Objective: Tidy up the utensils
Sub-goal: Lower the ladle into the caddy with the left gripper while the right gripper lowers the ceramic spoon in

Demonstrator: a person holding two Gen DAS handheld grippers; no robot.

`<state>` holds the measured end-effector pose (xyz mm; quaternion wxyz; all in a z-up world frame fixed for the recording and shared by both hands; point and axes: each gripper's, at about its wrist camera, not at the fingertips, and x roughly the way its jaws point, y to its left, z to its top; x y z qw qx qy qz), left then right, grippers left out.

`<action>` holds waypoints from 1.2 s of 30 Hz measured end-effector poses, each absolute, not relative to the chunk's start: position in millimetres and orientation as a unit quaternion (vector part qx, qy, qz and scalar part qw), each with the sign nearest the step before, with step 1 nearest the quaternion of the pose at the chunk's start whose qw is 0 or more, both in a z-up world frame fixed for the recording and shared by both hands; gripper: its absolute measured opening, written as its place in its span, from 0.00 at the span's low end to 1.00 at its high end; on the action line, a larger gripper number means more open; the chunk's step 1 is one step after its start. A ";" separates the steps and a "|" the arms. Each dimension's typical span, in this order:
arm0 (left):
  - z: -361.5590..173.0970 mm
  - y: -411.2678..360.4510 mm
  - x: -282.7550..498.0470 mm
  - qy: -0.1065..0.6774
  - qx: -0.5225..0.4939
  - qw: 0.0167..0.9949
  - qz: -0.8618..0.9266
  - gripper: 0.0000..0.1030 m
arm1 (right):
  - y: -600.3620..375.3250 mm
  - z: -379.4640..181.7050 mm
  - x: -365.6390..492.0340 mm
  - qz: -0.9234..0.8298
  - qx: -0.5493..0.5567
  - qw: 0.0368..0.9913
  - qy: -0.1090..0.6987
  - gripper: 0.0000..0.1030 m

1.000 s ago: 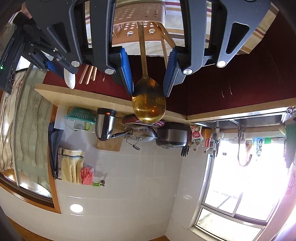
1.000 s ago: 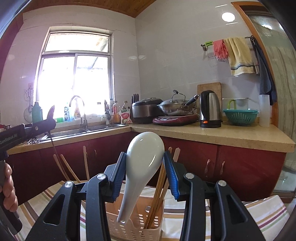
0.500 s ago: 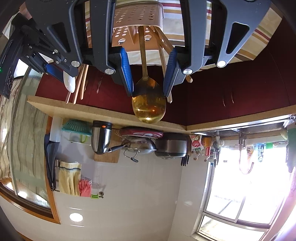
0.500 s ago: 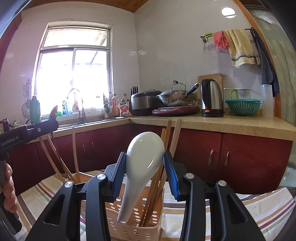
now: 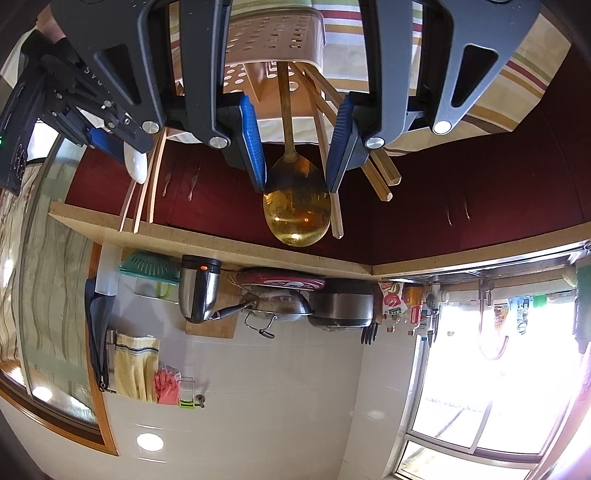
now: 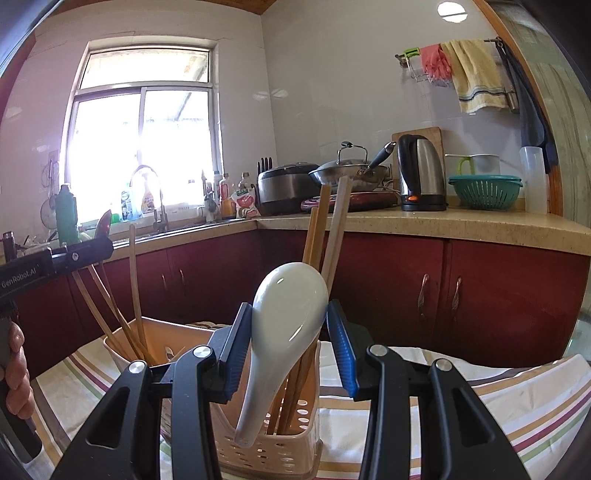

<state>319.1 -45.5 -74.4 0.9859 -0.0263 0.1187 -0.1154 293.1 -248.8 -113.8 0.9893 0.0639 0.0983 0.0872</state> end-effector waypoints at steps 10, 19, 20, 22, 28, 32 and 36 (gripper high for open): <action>-73.9 -46.2 321.0 0.120 -0.027 0.986 -0.117 0.32 | -249.3 -107.3 297.2 0.081 0.059 0.993 0.067 0.41; -76.9 -48.6 321.4 0.118 -0.019 0.986 -0.119 0.32 | -244.6 -129.5 300.9 0.085 0.053 0.990 0.097 0.41; -78.2 -49.3 321.4 0.119 -0.018 0.986 -0.119 0.32 | -244.3 -130.3 301.1 0.085 0.051 0.990 0.099 0.41; -79.4 -49.9 321.4 0.119 -0.017 0.986 -0.120 0.32 | -242.7 -132.7 300.6 0.087 0.047 0.990 0.104 0.41; -83.6 -52.2 319.5 0.124 -0.013 0.985 -0.122 0.32 | -240.6 -137.5 300.4 0.088 0.042 0.988 0.117 0.41; -87.7 -54.3 318.0 0.128 -0.008 0.984 -0.123 0.32 | -240.1 -139.5 301.1 0.088 0.039 0.987 0.127 0.41; -91.6 -57.7 317.2 0.132 -0.001 0.984 -0.121 0.32 | -239.2 -141.1 301.4 0.087 0.033 0.986 0.140 0.41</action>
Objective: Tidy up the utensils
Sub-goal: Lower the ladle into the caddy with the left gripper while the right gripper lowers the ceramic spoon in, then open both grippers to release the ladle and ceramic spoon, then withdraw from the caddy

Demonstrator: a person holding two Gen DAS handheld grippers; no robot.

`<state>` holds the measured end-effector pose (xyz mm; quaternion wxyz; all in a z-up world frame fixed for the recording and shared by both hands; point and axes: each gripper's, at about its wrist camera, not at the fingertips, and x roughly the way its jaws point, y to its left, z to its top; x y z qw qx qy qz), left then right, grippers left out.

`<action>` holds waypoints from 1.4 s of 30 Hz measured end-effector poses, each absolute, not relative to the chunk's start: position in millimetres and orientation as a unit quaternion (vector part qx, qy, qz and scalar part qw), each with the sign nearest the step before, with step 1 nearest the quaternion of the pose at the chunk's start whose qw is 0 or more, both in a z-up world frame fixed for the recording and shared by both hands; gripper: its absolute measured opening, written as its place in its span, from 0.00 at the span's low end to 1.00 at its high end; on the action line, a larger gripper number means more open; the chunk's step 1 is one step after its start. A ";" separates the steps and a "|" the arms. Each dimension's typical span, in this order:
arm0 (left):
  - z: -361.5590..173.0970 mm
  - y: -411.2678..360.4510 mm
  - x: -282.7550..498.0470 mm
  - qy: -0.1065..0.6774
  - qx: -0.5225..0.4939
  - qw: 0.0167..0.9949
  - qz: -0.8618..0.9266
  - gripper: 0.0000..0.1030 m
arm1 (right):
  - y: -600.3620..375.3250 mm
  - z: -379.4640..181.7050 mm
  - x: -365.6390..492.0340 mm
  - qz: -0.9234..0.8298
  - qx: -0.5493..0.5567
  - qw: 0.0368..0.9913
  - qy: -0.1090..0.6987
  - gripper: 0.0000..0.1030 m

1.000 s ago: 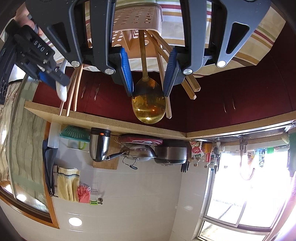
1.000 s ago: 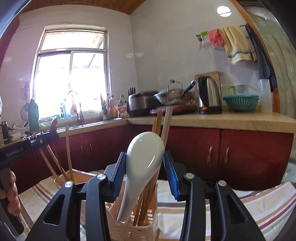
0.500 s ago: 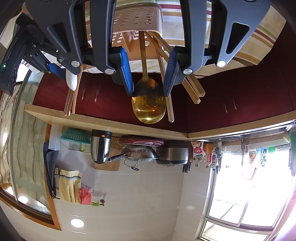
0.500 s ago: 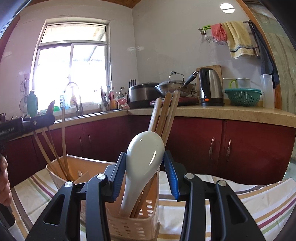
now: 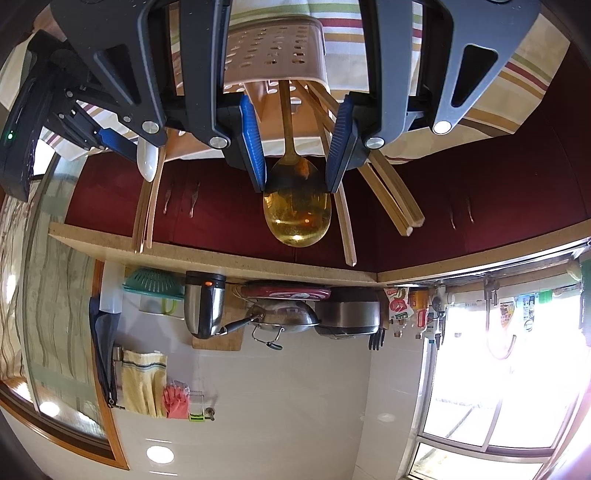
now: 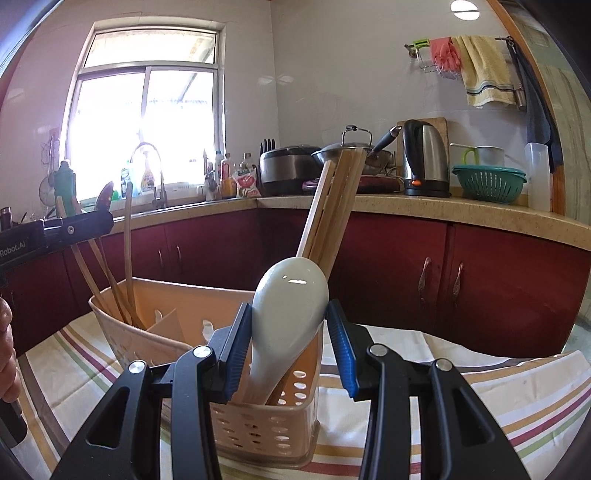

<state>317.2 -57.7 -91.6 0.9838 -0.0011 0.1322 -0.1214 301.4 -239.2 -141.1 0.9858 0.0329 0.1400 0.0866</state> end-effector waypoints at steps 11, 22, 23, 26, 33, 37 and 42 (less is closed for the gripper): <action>-100.7 -61.7 317.2 0.148 0.002 0.982 -0.119 0.32 | -240.8 -149.4 303.0 0.089 0.035 0.981 0.169 0.41; -111.1 -54.6 317.3 0.165 -0.008 0.979 -0.118 0.32 | -240.8 -149.5 302.0 0.093 0.036 0.980 0.172 0.44; -111.1 -54.8 317.4 0.165 -0.007 0.979 -0.117 0.32 | -241.2 -149.2 301.5 0.092 0.036 0.980 0.172 0.45; -111.7 -55.0 317.0 0.166 -0.006 0.979 -0.117 0.33 | -242.9 -147.9 300.5 0.093 0.040 0.980 0.173 0.46; -112.2 -57.6 311.3 0.161 0.004 0.979 -0.125 0.46 | -244.7 -142.9 292.0 0.092 0.042 0.980 0.170 0.53; -110.7 -56.8 308.0 0.160 0.002 0.979 -0.127 0.49 | -246.6 -138.0 284.5 0.088 0.047 0.980 0.171 0.53; -109.1 -55.7 301.3 0.164 0.000 0.978 -0.128 0.56 | -250.9 -133.9 271.9 0.080 0.059 0.979 0.178 0.53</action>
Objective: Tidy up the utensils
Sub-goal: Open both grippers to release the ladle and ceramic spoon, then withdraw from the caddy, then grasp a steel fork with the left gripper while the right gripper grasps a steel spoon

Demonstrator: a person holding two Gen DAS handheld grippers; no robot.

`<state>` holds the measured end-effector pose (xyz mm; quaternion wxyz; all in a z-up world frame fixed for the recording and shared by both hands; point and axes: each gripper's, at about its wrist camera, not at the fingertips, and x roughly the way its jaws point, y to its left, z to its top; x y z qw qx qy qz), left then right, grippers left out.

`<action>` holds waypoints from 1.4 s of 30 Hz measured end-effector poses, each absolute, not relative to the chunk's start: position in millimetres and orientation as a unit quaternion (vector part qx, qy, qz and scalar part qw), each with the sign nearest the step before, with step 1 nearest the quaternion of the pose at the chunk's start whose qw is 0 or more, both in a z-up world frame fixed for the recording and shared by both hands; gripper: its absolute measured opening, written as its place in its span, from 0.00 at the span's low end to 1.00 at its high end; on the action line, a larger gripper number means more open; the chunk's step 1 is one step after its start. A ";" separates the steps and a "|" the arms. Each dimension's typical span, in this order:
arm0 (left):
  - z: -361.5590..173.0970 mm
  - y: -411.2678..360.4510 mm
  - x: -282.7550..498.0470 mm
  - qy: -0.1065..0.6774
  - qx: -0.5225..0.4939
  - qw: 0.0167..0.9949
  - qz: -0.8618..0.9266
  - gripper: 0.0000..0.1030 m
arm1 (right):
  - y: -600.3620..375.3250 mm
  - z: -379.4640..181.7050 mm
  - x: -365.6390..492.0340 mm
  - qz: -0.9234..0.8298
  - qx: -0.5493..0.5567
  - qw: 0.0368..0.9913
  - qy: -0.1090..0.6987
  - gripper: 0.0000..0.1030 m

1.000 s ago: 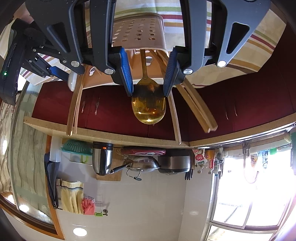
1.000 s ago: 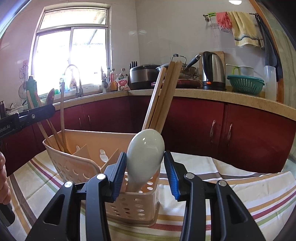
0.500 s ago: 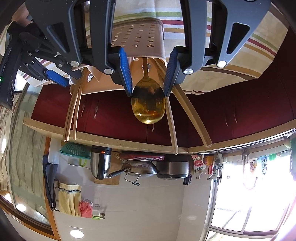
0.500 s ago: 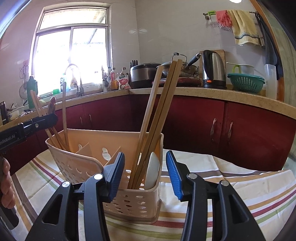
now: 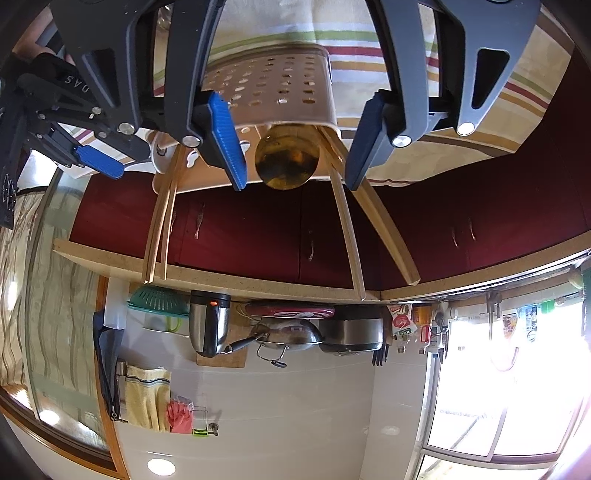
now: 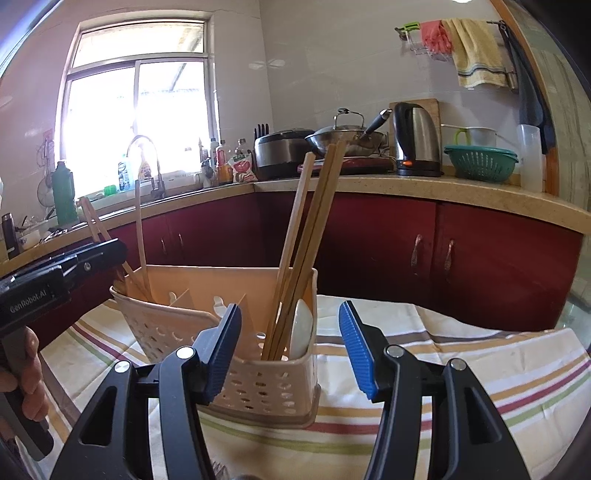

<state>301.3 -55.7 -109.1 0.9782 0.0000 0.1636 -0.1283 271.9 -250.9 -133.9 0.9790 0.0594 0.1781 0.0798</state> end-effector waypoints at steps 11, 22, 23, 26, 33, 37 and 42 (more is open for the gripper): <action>-114.2 -38.5 259.8 0.182 -0.002 0.977 -0.111 0.60 | -246.3 -146.4 236.8 0.068 0.070 0.969 0.225 0.53; -152.0 -16.1 228.7 0.256 -0.010 0.963 -0.088 0.60 | -230.0 -176.4 212.5 0.068 0.064 0.950 0.298 0.53; -155.4 -12.7 225.4 0.261 -0.009 0.962 -0.085 0.60 | -227.4 -179.1 211.9 0.067 0.061 0.948 0.306 0.53; -163.0 -2.9 219.4 0.274 -0.016 0.958 -0.077 0.60 | -220.5 -189.4 214.1 0.064 0.056 0.939 0.333 0.53; -176.2 13.0 215.7 0.301 -0.023 0.951 -0.062 0.60 | -206.8 -208.1 226.1 0.059 0.040 0.919 0.388 0.53; -183.8 16.4 216.1 0.315 -0.028 0.947 -0.060 0.60 | -204.4 -220.9 234.5 0.049 0.033 0.906 0.419 0.53; -192.2 10.3 217.3 0.331 -0.032 0.941 -0.069 0.60 | -202.4 -223.0 237.6 0.044 0.022 0.902 0.429 0.50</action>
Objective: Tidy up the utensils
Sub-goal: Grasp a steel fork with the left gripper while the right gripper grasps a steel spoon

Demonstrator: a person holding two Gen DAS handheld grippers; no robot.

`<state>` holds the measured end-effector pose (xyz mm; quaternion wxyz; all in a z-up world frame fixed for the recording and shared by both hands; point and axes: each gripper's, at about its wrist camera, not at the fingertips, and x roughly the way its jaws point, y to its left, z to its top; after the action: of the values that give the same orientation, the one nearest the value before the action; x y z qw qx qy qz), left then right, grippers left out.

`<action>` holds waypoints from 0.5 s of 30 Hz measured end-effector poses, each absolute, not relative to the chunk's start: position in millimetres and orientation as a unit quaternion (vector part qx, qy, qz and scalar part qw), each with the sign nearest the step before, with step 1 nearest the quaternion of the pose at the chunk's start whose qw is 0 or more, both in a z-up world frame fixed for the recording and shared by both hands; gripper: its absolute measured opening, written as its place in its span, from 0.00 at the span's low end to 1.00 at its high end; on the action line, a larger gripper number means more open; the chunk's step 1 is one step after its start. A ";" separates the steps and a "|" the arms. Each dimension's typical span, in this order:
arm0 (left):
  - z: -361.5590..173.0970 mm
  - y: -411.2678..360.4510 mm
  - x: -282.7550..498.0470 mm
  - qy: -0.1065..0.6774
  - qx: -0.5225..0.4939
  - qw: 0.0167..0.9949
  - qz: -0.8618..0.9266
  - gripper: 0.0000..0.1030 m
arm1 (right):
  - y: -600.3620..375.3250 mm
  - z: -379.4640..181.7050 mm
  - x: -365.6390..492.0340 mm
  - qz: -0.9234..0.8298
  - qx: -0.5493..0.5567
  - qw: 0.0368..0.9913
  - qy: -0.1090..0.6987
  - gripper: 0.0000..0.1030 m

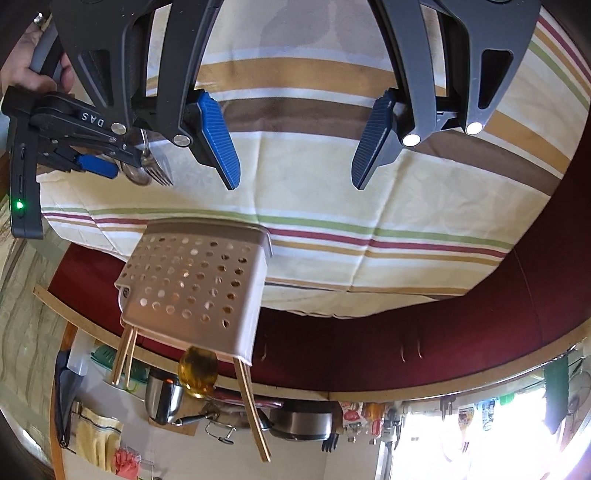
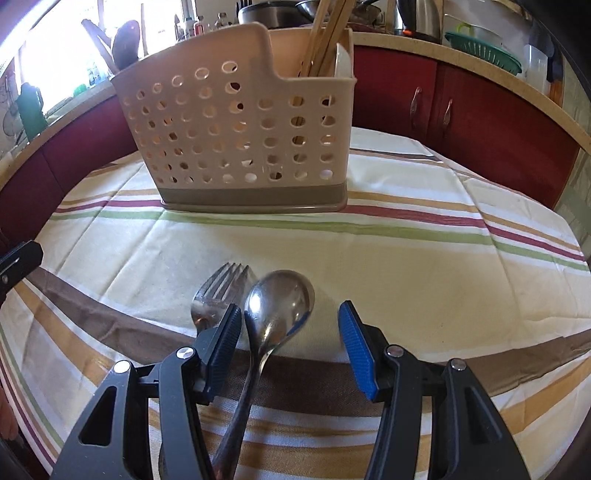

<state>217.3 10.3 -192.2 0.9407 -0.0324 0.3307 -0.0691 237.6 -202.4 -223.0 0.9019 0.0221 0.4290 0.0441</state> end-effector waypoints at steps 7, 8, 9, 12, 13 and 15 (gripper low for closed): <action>-196.5 -4.2 217.6 0.341 -0.027 0.936 -0.080 0.60 | -207.7 -221.2 237.4 0.047 0.019 0.901 0.430 0.38; -197.0 -6.6 217.8 0.343 -0.027 0.935 -0.082 0.60 | -208.5 -221.1 237.1 0.049 0.020 0.902 0.429 0.38; -197.6 -8.6 218.0 0.345 -0.027 0.934 -0.084 0.60 | -209.5 -221.2 235.8 0.050 0.022 0.902 0.429 0.38; -198.8 -15.8 218.3 0.349 -0.026 0.932 -0.089 0.60 | -212.8 -221.1 234.4 0.055 0.027 0.902 0.428 0.38; -199.3 -19.3 218.5 0.351 -0.025 0.931 -0.092 0.60 | -214.3 -220.6 233.1 0.056 0.028 0.902 0.427 0.38; -200.4 -25.5 219.2 0.355 -0.024 0.930 -0.097 0.60 | -219.2 -219.0 230.2 0.057 0.030 0.903 0.424 0.38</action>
<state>219.2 -25.5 -200.4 0.9296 -0.0236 0.3548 -0.0967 230.2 -219.2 -219.0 0.9035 0.0301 0.4238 0.0569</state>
